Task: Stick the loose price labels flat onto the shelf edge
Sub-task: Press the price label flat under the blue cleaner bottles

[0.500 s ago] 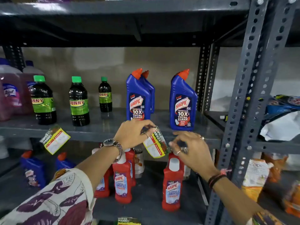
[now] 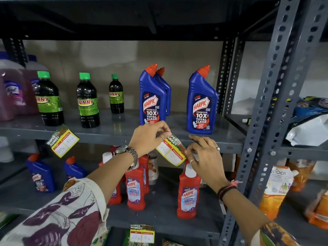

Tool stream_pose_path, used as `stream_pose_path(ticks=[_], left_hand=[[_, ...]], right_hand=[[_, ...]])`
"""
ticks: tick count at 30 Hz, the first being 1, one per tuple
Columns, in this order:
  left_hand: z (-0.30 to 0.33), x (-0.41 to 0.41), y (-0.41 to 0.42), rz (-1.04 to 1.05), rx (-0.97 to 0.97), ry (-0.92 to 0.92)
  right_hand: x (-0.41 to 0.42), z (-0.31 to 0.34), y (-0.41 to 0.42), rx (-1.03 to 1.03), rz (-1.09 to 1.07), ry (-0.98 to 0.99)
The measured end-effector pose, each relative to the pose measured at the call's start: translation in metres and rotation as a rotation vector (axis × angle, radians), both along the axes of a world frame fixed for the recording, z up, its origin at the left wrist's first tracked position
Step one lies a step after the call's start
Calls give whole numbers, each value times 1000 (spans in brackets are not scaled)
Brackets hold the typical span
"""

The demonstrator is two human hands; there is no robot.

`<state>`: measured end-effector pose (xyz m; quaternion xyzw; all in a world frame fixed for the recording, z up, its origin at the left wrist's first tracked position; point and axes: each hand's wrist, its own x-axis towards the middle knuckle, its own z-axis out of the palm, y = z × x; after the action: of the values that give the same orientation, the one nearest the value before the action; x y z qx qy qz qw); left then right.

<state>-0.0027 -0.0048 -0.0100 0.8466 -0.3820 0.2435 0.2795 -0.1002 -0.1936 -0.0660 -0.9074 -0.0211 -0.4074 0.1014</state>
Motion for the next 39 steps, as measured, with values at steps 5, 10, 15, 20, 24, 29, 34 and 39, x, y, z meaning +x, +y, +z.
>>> stream_pose_path(ticks=[5, 10, 15, 20, 24, 29, 34, 39], left_hand=[[2, -4, 0, -49, -15, 32], [-11, -2, 11, -96, -11, 36], [-26, -4, 18, -71, -2, -11], [-29, -8, 16, -48, -44, -5], [-26, -10, 11, 29, -111, 2], [-24, -11, 6, 93, -151, 7], [-23, -13, 2, 138, -175, 4], [-24, -16, -4, 188, -232, -18]], right_hand=[[-3, 13, 3, 133, 17, -49], [-5, 14, -6, 104, 42, 22], [-7, 16, -10, 96, 102, 53], [-7, 18, -9, 66, 91, 87], [-5, 21, -9, 105, 86, 55], [0, 23, -8, 140, 59, 33], [5, 22, -5, 154, 15, 6], [11, 21, 0, 201, -27, -55]])
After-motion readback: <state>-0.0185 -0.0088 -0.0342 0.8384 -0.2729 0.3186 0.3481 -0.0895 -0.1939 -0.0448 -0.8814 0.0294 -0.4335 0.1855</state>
